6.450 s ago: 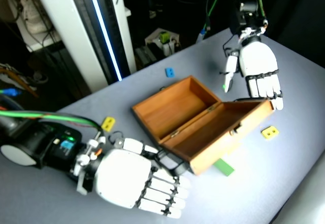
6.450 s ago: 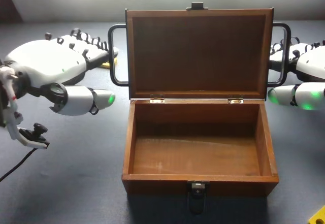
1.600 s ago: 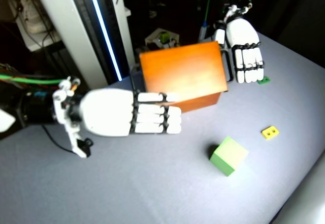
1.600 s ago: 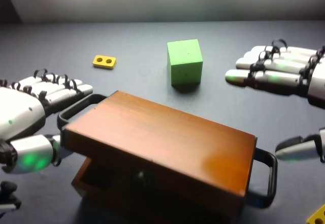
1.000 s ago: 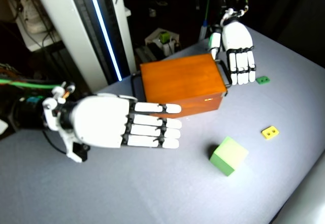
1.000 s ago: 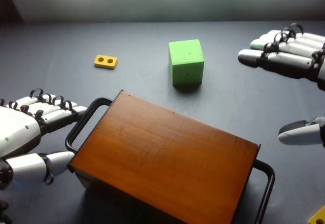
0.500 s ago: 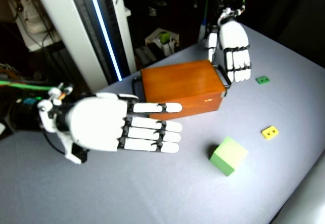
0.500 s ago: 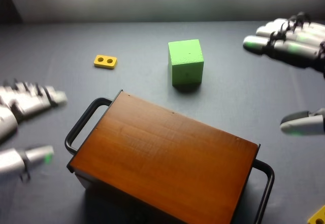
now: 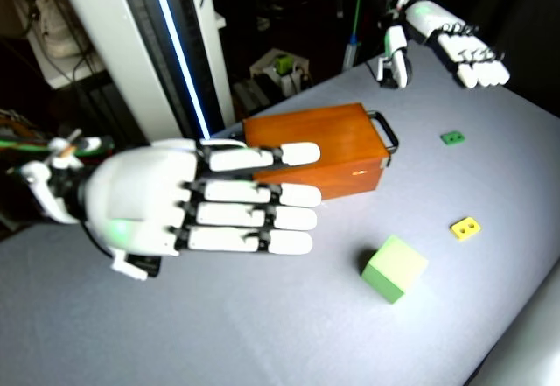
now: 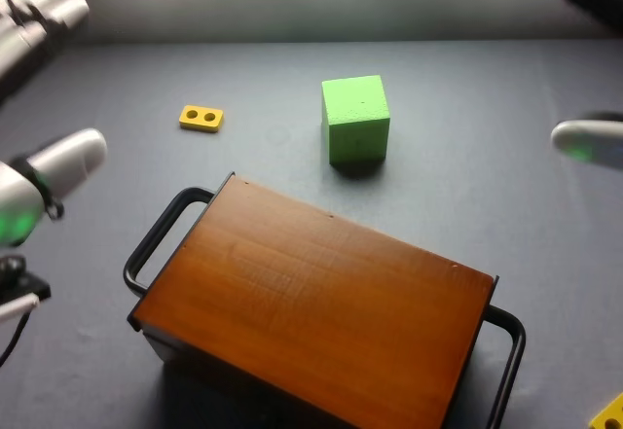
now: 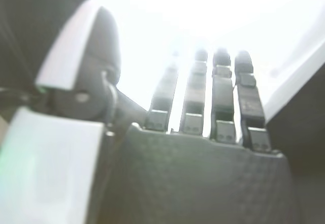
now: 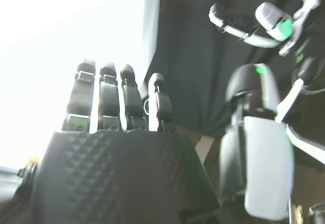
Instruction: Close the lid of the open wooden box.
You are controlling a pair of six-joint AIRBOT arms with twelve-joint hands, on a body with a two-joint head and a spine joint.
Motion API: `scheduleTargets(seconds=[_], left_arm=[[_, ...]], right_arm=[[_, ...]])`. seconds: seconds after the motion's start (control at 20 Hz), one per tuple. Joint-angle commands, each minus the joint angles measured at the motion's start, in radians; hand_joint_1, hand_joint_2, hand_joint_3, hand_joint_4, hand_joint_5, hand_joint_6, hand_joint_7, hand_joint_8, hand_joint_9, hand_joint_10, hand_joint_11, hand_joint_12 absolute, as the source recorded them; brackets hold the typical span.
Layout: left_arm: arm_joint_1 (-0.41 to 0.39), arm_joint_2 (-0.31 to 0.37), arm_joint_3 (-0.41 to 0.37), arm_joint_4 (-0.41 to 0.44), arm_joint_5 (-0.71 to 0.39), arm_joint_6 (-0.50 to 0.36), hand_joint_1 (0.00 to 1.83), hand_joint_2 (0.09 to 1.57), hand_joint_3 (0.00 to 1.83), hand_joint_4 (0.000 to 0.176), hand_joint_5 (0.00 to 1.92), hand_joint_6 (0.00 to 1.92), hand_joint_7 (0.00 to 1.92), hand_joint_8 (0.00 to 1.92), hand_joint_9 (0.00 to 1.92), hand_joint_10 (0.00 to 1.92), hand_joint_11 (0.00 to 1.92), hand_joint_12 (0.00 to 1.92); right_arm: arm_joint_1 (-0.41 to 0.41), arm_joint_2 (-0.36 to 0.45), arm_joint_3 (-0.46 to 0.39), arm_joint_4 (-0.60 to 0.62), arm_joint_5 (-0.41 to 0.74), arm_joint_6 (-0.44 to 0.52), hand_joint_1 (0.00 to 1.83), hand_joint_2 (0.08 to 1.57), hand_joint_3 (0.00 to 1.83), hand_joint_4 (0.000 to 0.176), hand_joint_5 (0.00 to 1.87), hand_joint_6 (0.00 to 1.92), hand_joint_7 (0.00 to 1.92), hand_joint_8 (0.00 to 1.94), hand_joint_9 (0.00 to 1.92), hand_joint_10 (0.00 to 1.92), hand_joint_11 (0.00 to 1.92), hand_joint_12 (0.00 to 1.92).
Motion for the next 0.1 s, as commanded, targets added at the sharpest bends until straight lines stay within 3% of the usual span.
scheduleTargets(seconds=[0.0,0.05], left_arm=[[-0.009,0.001,0.000,0.009,-0.184,-0.013,0.19,1.46,0.02,0.000,0.01,0.00,0.00,0.00,0.00,0.00,0.00,0.00],[-0.009,0.001,0.001,0.012,-0.211,-0.023,0.14,1.47,0.02,0.000,0.00,0.00,0.00,0.00,0.00,0.00,0.00,0.00]], right_arm=[[-0.001,0.001,-0.007,0.034,0.192,0.005,0.57,1.19,0.00,0.069,0.04,0.00,0.05,0.00,0.04,0.00,0.08,0.04],[-0.007,0.003,-0.010,0.042,0.227,0.005,0.51,1.21,0.01,0.058,0.05,0.00,0.07,0.01,0.06,0.01,0.12,0.06]])
